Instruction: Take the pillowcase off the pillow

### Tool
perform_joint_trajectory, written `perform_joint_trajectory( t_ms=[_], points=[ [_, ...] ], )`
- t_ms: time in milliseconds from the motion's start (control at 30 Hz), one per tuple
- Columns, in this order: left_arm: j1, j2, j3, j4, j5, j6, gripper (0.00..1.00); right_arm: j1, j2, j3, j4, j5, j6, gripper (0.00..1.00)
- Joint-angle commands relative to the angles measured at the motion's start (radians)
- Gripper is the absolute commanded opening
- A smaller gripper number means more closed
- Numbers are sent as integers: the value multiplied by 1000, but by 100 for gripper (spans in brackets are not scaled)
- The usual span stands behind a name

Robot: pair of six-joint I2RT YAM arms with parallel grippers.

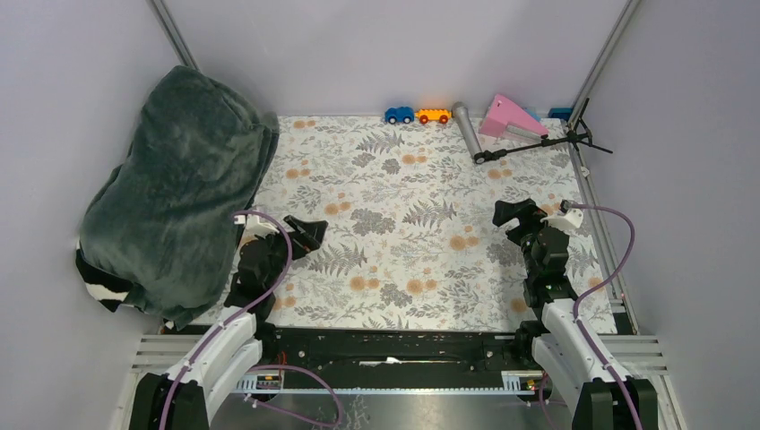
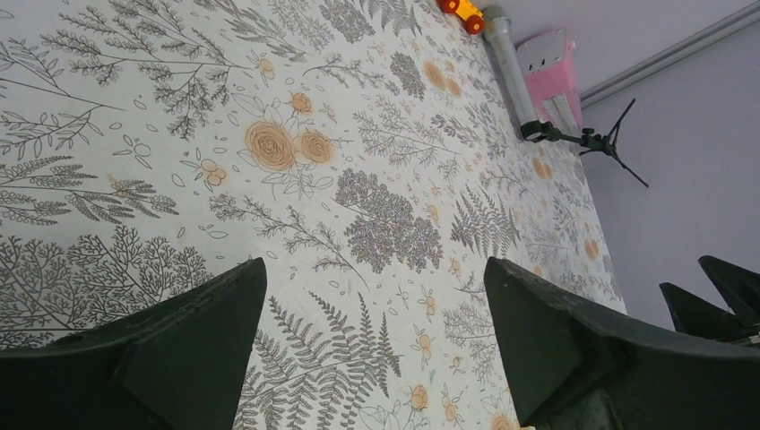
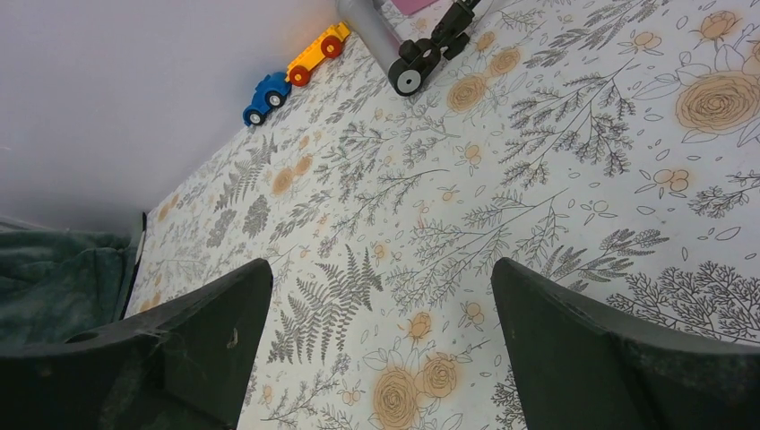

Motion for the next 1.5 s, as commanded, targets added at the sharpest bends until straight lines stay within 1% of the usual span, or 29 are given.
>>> perform_joint_trajectory(
  t_ms=[0,167,267,367,500,667,700,733,767,867,900,967,1067,1133,1200,1233,1333,1367,1433,1467],
  points=[
    [-1,-1,0,63,-43,-1,99,-1,-8,7,12,-29,27,99],
    [-5,65,32,46,-54,-29,99,0,6,-8,41,-57,57,100],
    [-42,132,93,-22,-106,-40,99,20,8,-7,43,-49,59,99],
    [-94,183,180,-134,-216,-40,99,32,13,-7,46,-47,58,99],
    [-148,190,299,-293,-377,-38,99,32,30,3,35,-60,58,100],
    [-149,217,489,-575,-634,-75,99,32,60,16,36,-88,55,100],
    [-145,233,528,-619,-663,-98,99,32,68,16,40,-92,57,100],
    [-131,250,562,-653,-669,-119,99,32,77,16,45,-99,59,100],
    [-101,271,602,-672,-643,-123,99,32,86,14,52,-104,62,100],
    [28,356,749,-746,-525,-110,99,32,107,5,87,-142,63,99],
    [69,384,809,-775,-505,-93,99,32,108,3,96,-158,62,100],
    [111,446,943,-861,-546,-48,99,33,98,0,98,-168,61,100],
    [138,540,1148,-984,-678,54,99,32,69,-10,83,-143,57,100],
    [157,604,1287,-1046,-787,149,99,32,57,-18,79,-132,50,100],
    [185,669,1413,-1085,-895,248,99,32,58,-34,92,-135,48,100],
    [204,696,1452,-1093,-938,293,99,32,65,-41,111,-141,54,100],
    [262,757,1508,-1064,-1056,449,99,33,97,-38,158,-188,72,99],
    [266,771,1509,-1037,-1134,509,99,32,105,-24,150,-198,73,100],
    [270,772,1472,-945,-1274,616,99,32,111,-6,124,-211,76,100],
    [277,760,1437,-883,-1303,657,99,32,113,-11,129,-212,82,100]
  ],
)
